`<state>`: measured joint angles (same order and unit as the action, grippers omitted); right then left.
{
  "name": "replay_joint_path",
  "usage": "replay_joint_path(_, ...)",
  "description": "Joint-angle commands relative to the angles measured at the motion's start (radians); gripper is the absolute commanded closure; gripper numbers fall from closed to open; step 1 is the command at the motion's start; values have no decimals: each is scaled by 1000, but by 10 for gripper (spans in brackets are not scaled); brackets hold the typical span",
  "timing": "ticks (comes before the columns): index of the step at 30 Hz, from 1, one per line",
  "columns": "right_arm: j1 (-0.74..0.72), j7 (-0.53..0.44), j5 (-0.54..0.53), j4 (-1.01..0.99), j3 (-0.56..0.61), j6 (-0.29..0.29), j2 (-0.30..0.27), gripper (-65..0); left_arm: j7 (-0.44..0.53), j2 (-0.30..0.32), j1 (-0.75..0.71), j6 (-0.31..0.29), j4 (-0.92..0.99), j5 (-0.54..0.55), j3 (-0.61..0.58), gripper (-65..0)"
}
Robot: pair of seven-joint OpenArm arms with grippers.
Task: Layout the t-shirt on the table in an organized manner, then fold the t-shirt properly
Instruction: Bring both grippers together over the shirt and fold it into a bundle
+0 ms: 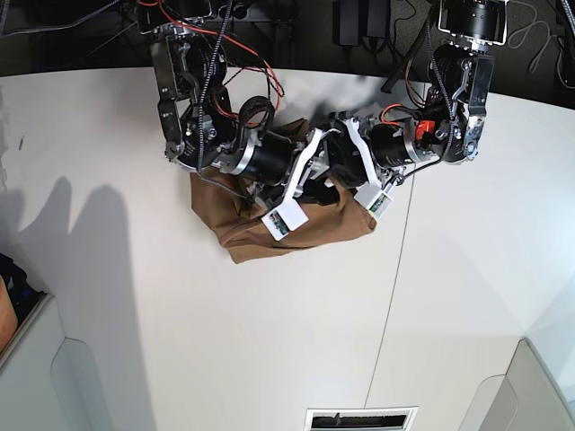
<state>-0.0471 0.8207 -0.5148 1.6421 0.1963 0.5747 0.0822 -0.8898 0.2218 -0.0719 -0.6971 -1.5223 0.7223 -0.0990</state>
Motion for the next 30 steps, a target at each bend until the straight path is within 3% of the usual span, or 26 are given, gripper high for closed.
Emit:
replay_joint_path(1, -31, -16, -6, 20, 23, 5, 6, -308, -11, 3, 5, -1, -8, 2, 0, -298)
replay_joint_path(5, -87, -5, 59, 27, 83, 5, 6, -308, -13, 3, 5, -1, -8, 29, 0, -298)
replay_joint_path(14, -143, 42, 59, 51, 177, 1, 7, -308, -28, 14, 5, -1, -8, 54, 31, -298)
replay_joint_path(23, -145, 45, 77, 83, 178, 1, 6, -308, -114, 18, 5, -1, -8, 164, 179, -298)
replay_joint_path(27, -147, 19, 160, 84, 164, -26, 6, -308, -117, 57, 4, -1, -8, 210, 223, -298)
replay_joint_path(28, -147, 0, 188, 84, 150, -38, 6, -304, -117, 70, 4, -1, -8, 218, 232, -298)
replay_joint_path(30, -148, -35, 223, 84, 110, -67, -3, -225, -118, 97, 4, -1, -8, 238, 248, -298)
